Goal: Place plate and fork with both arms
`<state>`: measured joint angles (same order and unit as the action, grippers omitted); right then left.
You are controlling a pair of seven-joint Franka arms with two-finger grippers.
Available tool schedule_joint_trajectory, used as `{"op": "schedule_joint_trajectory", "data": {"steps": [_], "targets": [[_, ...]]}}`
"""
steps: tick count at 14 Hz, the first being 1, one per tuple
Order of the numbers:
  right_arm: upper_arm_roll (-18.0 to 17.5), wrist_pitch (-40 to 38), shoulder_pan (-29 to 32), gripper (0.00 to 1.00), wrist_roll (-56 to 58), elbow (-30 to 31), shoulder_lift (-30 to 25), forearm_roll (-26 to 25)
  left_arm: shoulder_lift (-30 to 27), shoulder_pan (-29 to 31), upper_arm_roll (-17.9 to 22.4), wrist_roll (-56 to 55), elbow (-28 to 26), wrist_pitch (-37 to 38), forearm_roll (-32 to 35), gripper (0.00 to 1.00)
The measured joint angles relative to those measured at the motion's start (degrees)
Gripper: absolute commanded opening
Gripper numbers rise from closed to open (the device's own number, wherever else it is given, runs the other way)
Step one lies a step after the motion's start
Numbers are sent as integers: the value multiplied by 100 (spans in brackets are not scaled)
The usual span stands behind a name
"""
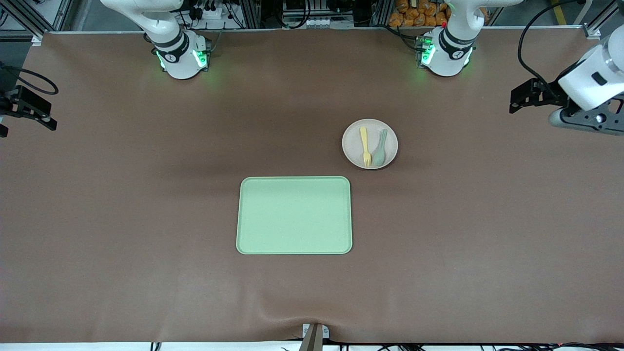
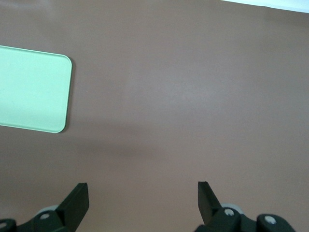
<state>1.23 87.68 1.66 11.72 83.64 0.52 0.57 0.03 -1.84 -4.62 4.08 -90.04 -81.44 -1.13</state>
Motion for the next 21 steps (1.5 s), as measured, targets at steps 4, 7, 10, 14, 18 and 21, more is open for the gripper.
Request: {"op": "schedule_joint_trajectory", "data": {"steps": [4,7,10,14,18,21], "targets": [[1,-4,0,100,0,1,0,11,286,-67,-19,-11,-46,-192,0,100],[1,-5,1,100,0,1,0,19,381,-170,-33,-200,-194,-431,0,100],[2,-7,1,100,0,1,0,19,400,-276,-45,-344,-404,-659,0,100],[2,-10,1,100,0,1,0,21,626,-364,-94,-417,-593,-751,-65,100],[2,-12,1,100,0,2,0,22,1011,-377,-117,-526,-627,-786,-335,100],[2,-13,1,100,0,2,0,22,1197,-383,-233,-657,-712,-976,-380,100]]}}
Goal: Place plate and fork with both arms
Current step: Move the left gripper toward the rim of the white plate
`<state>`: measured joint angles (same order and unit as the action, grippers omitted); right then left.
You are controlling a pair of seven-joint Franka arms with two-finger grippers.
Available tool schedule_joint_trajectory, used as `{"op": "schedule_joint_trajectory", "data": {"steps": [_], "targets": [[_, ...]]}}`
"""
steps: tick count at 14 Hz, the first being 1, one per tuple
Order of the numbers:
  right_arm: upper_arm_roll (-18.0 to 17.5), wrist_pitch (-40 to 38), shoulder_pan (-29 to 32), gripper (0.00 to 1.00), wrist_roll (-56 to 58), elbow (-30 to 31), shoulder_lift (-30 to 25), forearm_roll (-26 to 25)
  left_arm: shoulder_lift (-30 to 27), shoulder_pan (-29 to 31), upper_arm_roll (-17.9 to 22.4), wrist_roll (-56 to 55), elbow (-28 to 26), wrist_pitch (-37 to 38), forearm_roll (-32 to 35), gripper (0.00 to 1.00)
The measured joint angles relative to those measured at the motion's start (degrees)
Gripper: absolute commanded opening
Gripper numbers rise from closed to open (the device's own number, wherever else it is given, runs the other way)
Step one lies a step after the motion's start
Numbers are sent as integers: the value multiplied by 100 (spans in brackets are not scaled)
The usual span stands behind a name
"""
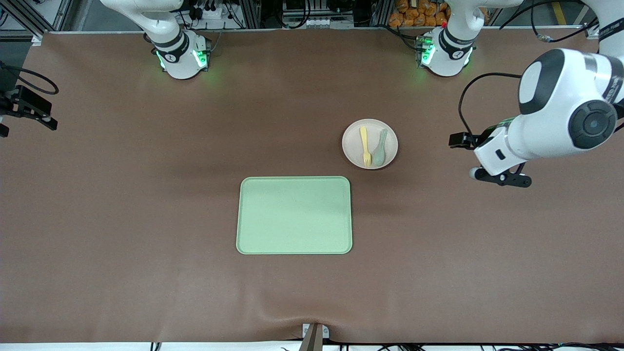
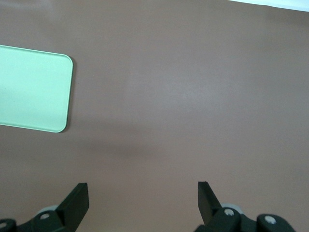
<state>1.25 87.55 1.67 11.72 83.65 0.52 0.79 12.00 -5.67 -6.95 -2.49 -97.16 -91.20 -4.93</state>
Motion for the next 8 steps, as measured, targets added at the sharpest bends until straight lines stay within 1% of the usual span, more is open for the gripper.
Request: {"op": "schedule_joint_trajectory", "data": {"steps": [3,6,8], "targets": [[0,-1,0,100,0,0,0,1,44,-7,-165,-79,-354,-446,-47,100],[2,-3,1,100,0,0,0,1,84,-17,-457,-228,-989,-1149,-82,100],[2,-22,1,100,0,1,0,1,232,-35,-625,-302,-1351,-1573,-84,100]]}}
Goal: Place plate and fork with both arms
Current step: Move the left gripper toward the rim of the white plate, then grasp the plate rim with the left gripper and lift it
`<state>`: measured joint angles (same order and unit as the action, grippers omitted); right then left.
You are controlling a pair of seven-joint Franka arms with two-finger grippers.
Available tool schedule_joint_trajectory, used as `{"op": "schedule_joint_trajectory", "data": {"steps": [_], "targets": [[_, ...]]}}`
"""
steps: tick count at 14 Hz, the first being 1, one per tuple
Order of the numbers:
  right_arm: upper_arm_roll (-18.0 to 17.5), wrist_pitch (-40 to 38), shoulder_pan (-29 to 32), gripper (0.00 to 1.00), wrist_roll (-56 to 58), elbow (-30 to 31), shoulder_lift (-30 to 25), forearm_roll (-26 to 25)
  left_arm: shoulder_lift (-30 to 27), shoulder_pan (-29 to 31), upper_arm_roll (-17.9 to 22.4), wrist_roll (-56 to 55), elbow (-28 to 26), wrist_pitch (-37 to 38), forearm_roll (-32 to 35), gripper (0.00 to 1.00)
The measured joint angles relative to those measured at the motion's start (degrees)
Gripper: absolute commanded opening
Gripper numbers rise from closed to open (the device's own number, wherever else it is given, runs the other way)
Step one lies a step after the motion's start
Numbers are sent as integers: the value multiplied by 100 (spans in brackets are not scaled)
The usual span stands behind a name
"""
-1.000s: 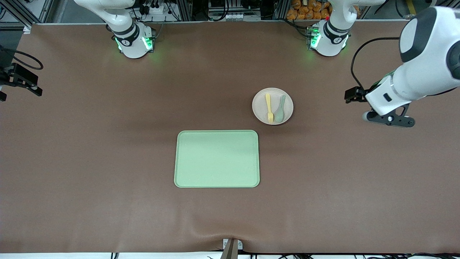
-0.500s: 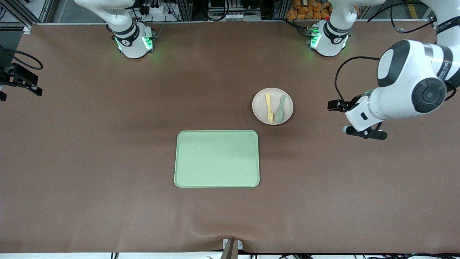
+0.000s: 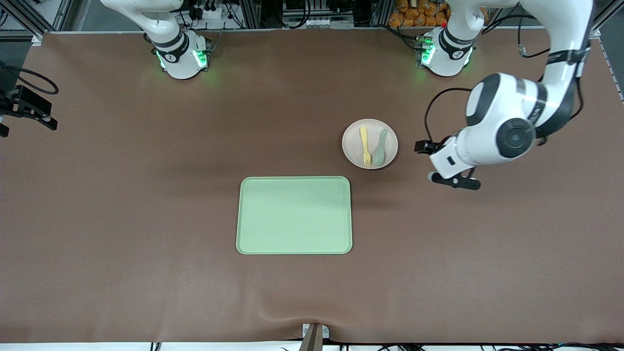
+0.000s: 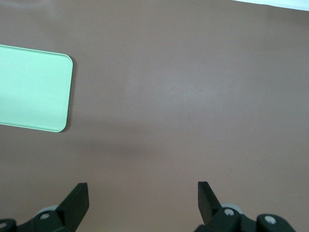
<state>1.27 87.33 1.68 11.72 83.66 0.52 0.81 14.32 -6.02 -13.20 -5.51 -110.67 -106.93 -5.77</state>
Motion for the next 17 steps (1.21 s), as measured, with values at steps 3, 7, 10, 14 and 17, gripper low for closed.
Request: {"op": "schedule_joint_trajectory", "data": {"steps": [3,7,10,14,17], "targets": [[0,-19,0,100,0,0,0,3,464,-65,-78,-127,-148,-504,-2,100],[0,-23,0,100,0,0,0,8,1122,-391,-87,-549,-158,-919,-2,100],[1,-25,4,100,0,1,0,9,1521,-537,-86,-713,-161,-1068,-2,100],[9,-26,21,100,0,1,0,9,1621,-530,-76,-714,-202,-1081,-2,100],[10,-27,27,100,-1,1,0,11,1617,-525,-74,-714,-322,-1079,10,100]]}}
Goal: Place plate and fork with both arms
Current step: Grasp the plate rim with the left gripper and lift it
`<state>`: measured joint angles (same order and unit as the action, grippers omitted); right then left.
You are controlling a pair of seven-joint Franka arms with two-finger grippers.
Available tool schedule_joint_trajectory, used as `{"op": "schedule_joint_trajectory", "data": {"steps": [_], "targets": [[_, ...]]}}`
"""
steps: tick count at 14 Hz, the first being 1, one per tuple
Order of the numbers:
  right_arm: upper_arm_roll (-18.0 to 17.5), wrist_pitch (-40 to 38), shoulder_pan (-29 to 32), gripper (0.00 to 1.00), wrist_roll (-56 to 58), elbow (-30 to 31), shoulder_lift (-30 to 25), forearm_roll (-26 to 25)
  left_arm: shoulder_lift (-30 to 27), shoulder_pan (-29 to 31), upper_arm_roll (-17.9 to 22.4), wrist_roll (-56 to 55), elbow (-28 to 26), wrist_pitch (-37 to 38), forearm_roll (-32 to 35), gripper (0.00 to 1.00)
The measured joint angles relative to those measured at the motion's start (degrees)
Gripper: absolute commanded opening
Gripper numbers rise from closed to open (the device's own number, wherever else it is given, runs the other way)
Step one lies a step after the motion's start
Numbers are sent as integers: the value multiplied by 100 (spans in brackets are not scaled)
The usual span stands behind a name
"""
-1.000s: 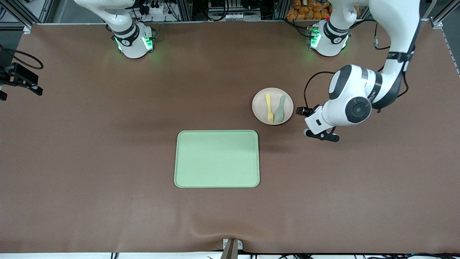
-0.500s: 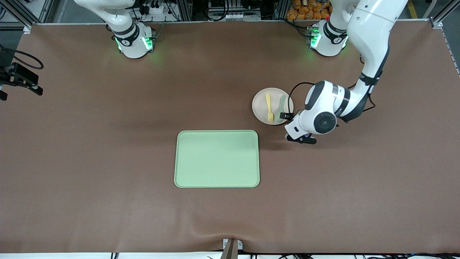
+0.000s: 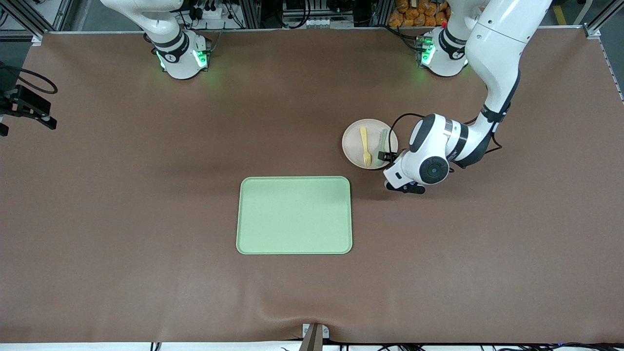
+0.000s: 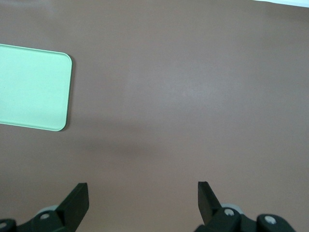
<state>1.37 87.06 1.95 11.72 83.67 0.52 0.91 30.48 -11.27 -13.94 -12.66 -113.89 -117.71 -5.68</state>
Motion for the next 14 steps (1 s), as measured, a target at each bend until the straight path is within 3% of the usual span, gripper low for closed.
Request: {"op": "schedule_joint_trajectory", "data": {"steps": [12,13,14], "targets": [[5,-44,144,100,-4,0,0,126,-243,-35,-8,0,-554,8,27,100],[5,-47,148,100,-4,0,0,129,-243,-36,-8,0,-556,5,27,88],[2,-48,148,100,-4,0,0,133,-242,-36,-8,0,-562,3,27,56]]}}
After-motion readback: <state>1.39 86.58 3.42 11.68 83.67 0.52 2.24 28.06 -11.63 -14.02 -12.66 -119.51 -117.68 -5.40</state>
